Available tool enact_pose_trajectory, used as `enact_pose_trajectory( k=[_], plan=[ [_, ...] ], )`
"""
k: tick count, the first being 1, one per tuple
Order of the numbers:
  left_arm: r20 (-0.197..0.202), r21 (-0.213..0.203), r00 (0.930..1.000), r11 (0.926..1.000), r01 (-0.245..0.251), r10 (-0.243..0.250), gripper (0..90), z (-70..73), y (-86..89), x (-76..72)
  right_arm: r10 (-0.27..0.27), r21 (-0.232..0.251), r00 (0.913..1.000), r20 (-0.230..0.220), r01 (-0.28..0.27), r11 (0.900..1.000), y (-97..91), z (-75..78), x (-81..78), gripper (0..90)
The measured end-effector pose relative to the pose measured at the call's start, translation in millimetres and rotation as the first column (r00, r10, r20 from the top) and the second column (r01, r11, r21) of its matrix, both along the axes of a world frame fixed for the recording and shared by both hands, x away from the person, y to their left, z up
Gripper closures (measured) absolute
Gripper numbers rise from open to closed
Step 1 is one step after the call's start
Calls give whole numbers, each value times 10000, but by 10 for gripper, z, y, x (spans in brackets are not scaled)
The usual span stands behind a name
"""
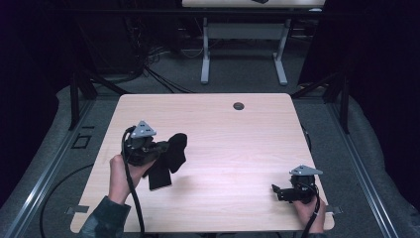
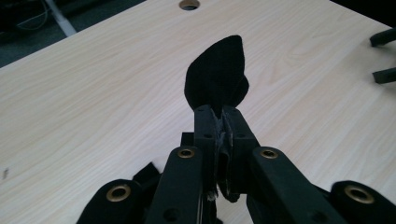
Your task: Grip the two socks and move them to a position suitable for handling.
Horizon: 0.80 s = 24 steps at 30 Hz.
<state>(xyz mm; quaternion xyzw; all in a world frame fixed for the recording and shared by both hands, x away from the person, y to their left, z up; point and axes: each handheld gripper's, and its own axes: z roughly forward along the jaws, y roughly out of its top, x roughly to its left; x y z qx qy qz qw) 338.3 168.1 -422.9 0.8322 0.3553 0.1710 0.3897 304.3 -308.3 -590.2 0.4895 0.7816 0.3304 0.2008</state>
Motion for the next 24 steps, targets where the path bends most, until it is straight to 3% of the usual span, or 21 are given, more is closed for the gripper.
enact_pose_trajectory(
  k=[8, 13, 15, 17, 18, 19, 21, 22, 24],
  plan=[
    [-272, -60, 9969, 9973, 737, -739, 862, -69, -277, -61, 1, 0, 10000, -4, -1, 10000, 0, 0, 0, 1],
    [-697, -251, 9892, 9915, 1279, -1293, 861, -167, -497, -110, 0, 0, 10000, 2, 0, 10000, 0, 0, 0, 1],
    [-1083, -416, 9799, 9856, 1641, -1678, 860, -256, -638, -123, 0, -2, 10000, -4, 0, 10000, 0, 0, 0, 1],
    [-1211, -432, 9771, 9843, 1710, -1750, 860, -294, -690, -128, -2, -3, 10000, -1, 2, 10000, 0, 0, 0, 1],
    [-1516, -459, 9698, 9814, 1863, -1912, 858, -391, -795, -127, -1, 1, 10000, 0, 1, 10000, 0, 0, 0, 1],
    [-1516, -459, 9698, 9814, 1863, -1912, 856, -391, -795, -127, -1, 1, 10000, 0, 1, 10000, 0, 0, 0, 1],
    [-1855, -400, 9626, 9803, 1934, -1975, 855, -517, -897, -107, -1, -4, 10000, -4, 1, 10000, 0, 0, 0, 1],
    [-2201, -366, 9554, 9804, 1937, -1970, 844, -652, -969, -57, 0, -3, 10000, 0, 0, 10000, 0, 0, 0, 1],
    [-2287, -252, 9546, 9815, 1900, -1907, 839, -721, -1003, -27, 1, -5, 10000, -1, -1, 10000, 0, 0, 0, 1]
  ],
)
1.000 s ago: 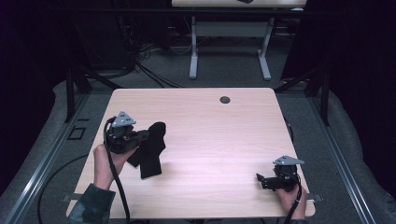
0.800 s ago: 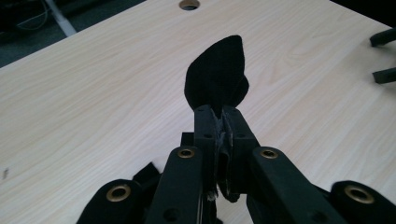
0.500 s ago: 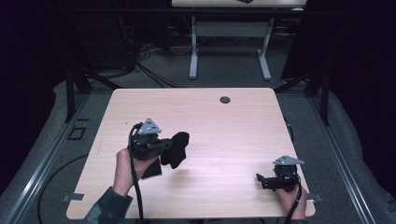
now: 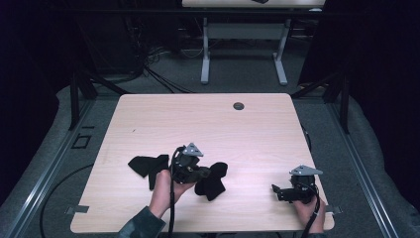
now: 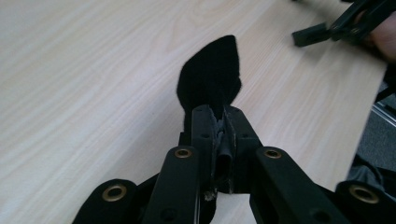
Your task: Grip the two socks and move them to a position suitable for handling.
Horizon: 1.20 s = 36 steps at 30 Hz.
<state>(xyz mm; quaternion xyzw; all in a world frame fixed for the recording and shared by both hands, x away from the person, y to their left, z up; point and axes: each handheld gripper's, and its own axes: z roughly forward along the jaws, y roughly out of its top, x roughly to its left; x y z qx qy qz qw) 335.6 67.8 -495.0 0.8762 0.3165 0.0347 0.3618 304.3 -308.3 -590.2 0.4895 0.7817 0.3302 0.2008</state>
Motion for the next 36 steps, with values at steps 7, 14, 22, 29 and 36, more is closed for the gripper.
enact_pose_trajectory(
  k=[7, 14, 22, 29, 36],
  plan=[
    [-490, 187, 9974, 9984, -528, 537, 493, -304, -53, 196, -27, 1, 10000, 2, 27, 10000, -2, 2, -1, 6],
    [-117, -408, 9918, 9909, -1279, 1275, 250, -238, 271, 151, -41, -7, 10000, -40, 41, 10000, 0, 5, 6, 6],
    [-290, -389, 9807, 9801, -1946, 1935, 244, -364, 580, -61, 44, 327, 9996, -272, -35, 9995, 78, 63, -22, 40],
    [-962, -461, 9735, 9761, -2125, 2074, 267, -592, 573, -118, 1750, 782, 9846, 3, -1745, 9815, 603, 293, -136, 148],
    [-1022, -471, 9717, 9747, -2187, 2131, 286, -667, 469, -182, 3294, 812, 9440, -178, -3270, 9415, 1182, 371, -197, 238]
  ],
)
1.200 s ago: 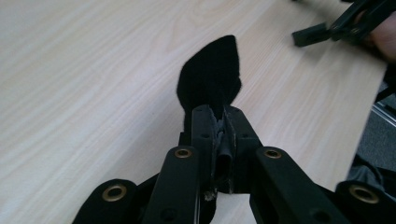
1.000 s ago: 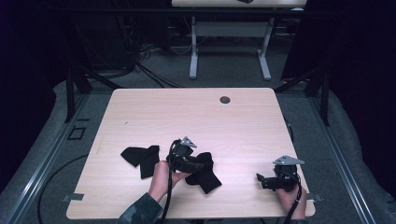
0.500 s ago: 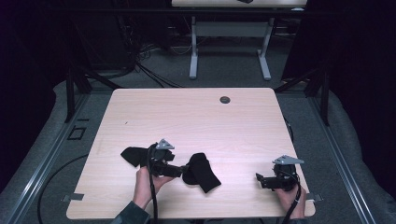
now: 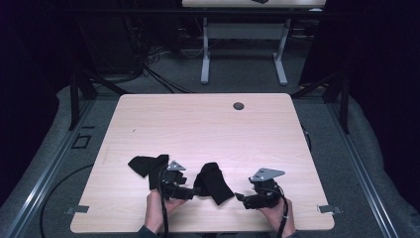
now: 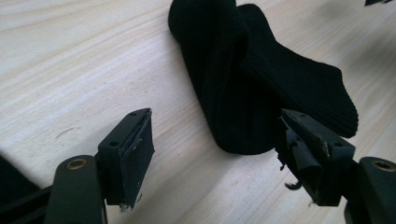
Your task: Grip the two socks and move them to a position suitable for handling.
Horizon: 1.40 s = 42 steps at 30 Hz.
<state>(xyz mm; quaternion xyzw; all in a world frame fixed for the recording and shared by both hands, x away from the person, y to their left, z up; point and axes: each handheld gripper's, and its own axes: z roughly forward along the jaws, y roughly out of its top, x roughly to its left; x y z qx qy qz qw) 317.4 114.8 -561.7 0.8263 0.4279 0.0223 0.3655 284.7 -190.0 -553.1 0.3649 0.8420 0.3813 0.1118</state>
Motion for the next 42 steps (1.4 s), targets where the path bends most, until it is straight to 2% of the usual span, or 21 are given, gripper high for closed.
enact_pose_trajectory(
  k=[1, 2, 6, 10, 12, 13, 14, 15, 16, 21, 24, 28, 30, 33, 34, 37, 41, 42],
  plan=[
    [36, 159, 10000, 9999, 44, -44, 286, -2, -18, 0, 0, 0, 10000, 0, 0, 10000, 0, 0, 0, 238],
    [95, 294, 9999, 9995, 99, -102, 290, 1, -38, 1, 235, 17, 9997, -90, -235, 9997, 75, 3, 1, 254],
    [172, 396, 9998, 9992, 74, -80, 315, -18, -85, 10, 930, -180, 9955, -201, -933, 9955, 359, -32, -31, 295],
    [212, 674, 9998, 9977, 50, -65, 355, -43, -131, 10, 1097, -389, 9935, -295, -1108, 9931, 491, -105, -24, 375],
    [255, 716, 9996, 9974, 54, -73, 394, -54, -149, 8, 1137, -744, 9926, -417, -1166, 9904, 541, -154, -18, 426],
    [347, 846, 9993, 9963, 125, -154, 436, -57, -162, -1, 1072, -818, 9937, -338, -1096, 9906, 561, -196, -20, 483],
    [347, 846, 9993, 9963, 125, -154, 463, -57, -162, -1, 1072, -818, 9937, -338, -1096, 9906, 561, -196, -20, 483],
    [374, 891, 9991, 9959, 157, -191, 482, -60, -169, -7, 1039, -873, 9941, -295, -1061, 9905, 549, -196, -16, 569],
    [424, 934, 9988, 9954, 200, -240, 482, -70, -176, -13, 1039, -873, 9941, -295, -1061, 9905, 549, -196, -16, 569],
    [639, 1184, 9971, 9924, 329, -407, 638, -72, -227, -21, 860, -1035, 9963, 12, -854, 9910, 527, -216, -10, 737],
    [782, 1317, 9951, 9900, 502, -609, 794, -80, -280, -37, 836, -1003, 9965, 86, -824, 9915, 505, -223, -9, 782],
    [913, 1325, 9934, 9896, 564, -688, 873, -77, -270, -34, 864, -841, 9962, 149, -848, 9928, 472, -220, -13, 791],
    [1060, 1390, 9919, 9887, 555, -705, 882, -51, -232, -32, 839, -495, 9963, 201, -829, 9953, 408, -188, -13, 792],
    [1156, 1367, 9908, 9891, 538, -699, 884, -14, -200, -35, 774, -288, 9966, 267, -766, 9966, 365, -152, -11, 792],
    [1229, 1351, 9899, 9894, 542, -710, 884, 17, -175, -38, 742, -334, 9967, 326, -731, 9968, 340, -124, -13, 792],
    [1385, 1341, 9878, 9896, 519, -706, 884, 85, -117, -35, 623, -50, 9967, 517, -621, 9981, 266, -30, -17, 792],
    [1329, 1300, 9876, 9893, 668, -841, 883, 198, -24, -33, 542, 50, 9964, 656, -546, 9985, 179, 75, -10, 790],
    [1381, 1282, 9856, 9885, 800, -977, 883, 252, 15, -55, 577, 120, 9963, 632, -586, 9982, 130, 138, -25, 790]
  ],
)
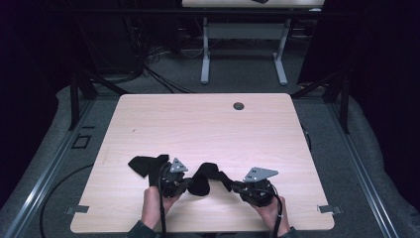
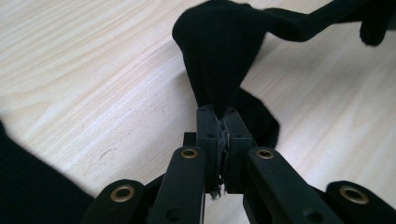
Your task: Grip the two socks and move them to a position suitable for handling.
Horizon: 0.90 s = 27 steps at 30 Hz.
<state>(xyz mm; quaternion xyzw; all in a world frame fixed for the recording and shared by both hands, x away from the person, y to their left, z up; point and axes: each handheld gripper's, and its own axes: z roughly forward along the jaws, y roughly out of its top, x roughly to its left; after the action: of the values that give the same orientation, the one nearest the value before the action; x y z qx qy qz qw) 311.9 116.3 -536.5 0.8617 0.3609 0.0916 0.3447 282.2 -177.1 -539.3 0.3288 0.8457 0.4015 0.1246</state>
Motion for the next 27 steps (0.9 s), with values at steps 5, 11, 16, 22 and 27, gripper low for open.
enact_pose_trajectory(
  k=[5, 11, 16, 22, 27],
  plan=[
    [-227, 121, 9993, 9995, 305, -302, 881, 35, 36, -19, -18, 288, 10000, 33, 17, 9996, -109, 94, -49, 789],
    [-502, 109, 9948, 9959, 894, -887, 868, 57, 26, -57, 65, 530, 9997, -252, -51, 9986, -238, 140, -120, 787],
    [-949, 581, 9952, 9979, 276, -220, 500, -112, 5, 70, -653, -231, 9916, -1113, 632, 9977, -336, -73, 25, 640],
    [-837, -55, 9959, 9994, -347, 341, 326, -121, 189, -36, -1226, -263, 9855, -1170, 1204, 9924, -470, -183, 55, 463],
    [-969, -389, 9935, 9972, -642, 602, 274, -164, 248, -200, -585, -103, 9975, -397, 581, 9983, -417, -67, -130, 445]
  ],
)
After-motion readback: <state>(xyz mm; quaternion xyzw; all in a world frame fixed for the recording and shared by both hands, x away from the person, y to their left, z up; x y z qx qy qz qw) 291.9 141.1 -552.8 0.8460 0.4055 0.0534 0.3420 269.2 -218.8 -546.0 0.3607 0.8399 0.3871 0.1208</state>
